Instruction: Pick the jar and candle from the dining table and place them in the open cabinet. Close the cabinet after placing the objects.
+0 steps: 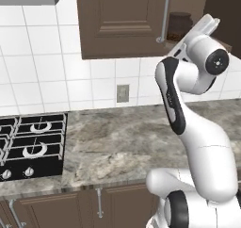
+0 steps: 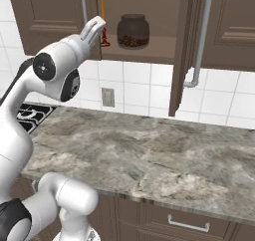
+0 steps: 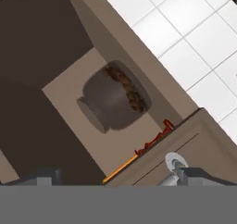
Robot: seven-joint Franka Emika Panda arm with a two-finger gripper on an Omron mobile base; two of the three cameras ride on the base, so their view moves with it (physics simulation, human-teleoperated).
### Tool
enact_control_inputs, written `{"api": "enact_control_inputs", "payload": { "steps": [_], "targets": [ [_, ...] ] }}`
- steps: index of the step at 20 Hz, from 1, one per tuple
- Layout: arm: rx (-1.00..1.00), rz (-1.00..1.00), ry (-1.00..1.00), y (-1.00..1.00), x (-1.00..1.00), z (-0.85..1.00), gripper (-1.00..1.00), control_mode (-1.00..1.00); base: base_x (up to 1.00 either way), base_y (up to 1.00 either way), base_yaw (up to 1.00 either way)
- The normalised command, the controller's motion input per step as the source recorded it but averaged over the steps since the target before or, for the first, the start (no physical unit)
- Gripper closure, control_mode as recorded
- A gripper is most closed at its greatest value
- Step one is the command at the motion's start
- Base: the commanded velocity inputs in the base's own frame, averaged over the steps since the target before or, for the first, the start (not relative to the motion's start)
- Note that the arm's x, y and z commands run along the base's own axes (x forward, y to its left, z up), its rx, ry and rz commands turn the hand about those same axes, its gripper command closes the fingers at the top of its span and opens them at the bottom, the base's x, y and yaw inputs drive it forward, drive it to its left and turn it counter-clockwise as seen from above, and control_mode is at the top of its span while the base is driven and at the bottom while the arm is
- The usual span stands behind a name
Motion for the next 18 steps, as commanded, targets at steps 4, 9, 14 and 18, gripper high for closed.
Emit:
{"api": "enact_control_inputs", "payload": {
  "steps": [4, 9, 14, 18],
  "targets": [
    [-0.04, -0.11, 0.03, -0.15, -0.42, 0.15, -1.0, -1.0, 0.0, 0.0, 0.0],
    [-0.08, -0.21, 0.03, -0.13, -0.4, 0.07, -1.0, -1.0, 0.0, 0.0, 0.0],
    [-0.08, -0.22, 0.05, -0.13, -0.36, 0.04, -1.0, -1.0, 0.0, 0.0, 0.0],
    [-0.04, -0.18, 0.13, -0.1, -0.37, 0.02, -1.0, -1.0, 0.0, 0.0, 0.0]
  ]
}}
